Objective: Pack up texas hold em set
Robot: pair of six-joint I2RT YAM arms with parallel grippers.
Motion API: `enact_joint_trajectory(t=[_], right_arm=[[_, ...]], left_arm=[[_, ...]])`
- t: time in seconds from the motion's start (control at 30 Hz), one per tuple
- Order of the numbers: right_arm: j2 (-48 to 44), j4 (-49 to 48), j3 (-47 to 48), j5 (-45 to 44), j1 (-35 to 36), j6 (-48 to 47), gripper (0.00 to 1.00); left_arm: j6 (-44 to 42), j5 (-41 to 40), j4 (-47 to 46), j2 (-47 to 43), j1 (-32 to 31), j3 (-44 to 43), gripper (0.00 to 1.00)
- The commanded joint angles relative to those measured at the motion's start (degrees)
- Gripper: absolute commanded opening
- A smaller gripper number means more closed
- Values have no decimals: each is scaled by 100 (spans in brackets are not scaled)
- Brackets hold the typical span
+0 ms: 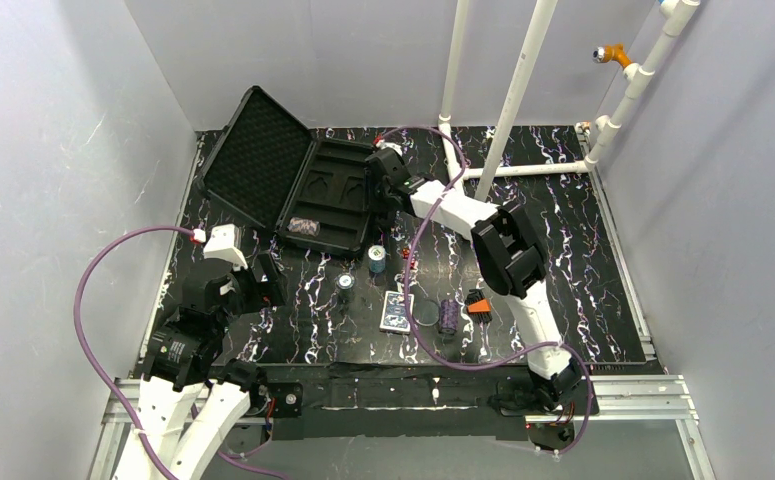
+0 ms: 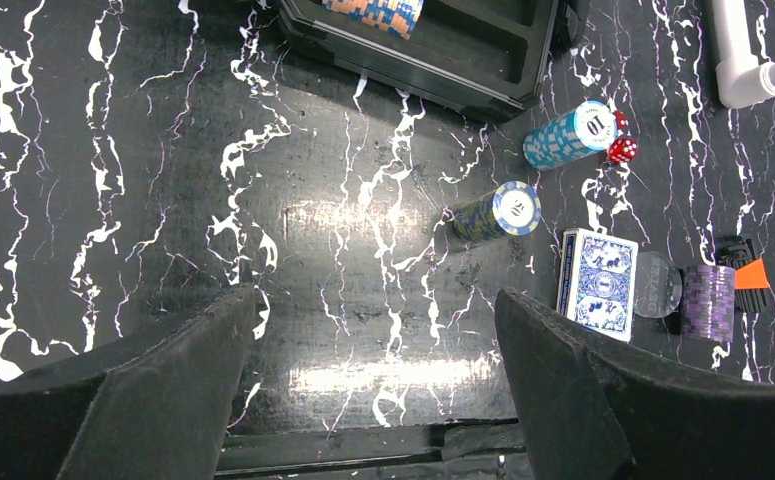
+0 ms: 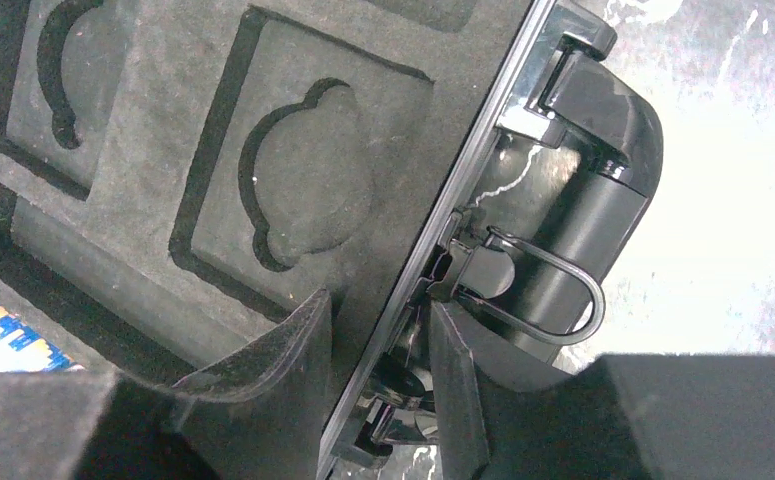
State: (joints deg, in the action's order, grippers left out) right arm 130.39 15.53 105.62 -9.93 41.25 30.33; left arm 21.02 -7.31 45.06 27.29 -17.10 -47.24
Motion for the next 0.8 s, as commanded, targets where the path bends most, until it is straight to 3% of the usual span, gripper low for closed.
enact_joint_trajectory(t=[0.0, 0.4, 0.77], right_arm=[[-363, 584, -657, -26, 132, -124, 42], [-844, 612, -1115, -176, 163, -115, 44], [-864, 1144, -175, -305, 233, -967, 73]], left_arm=[[-19, 32, 66, 20, -11, 57, 89], [-27, 69, 56, 2, -12, 66, 89], [-36, 109, 47, 97, -12, 51, 92]])
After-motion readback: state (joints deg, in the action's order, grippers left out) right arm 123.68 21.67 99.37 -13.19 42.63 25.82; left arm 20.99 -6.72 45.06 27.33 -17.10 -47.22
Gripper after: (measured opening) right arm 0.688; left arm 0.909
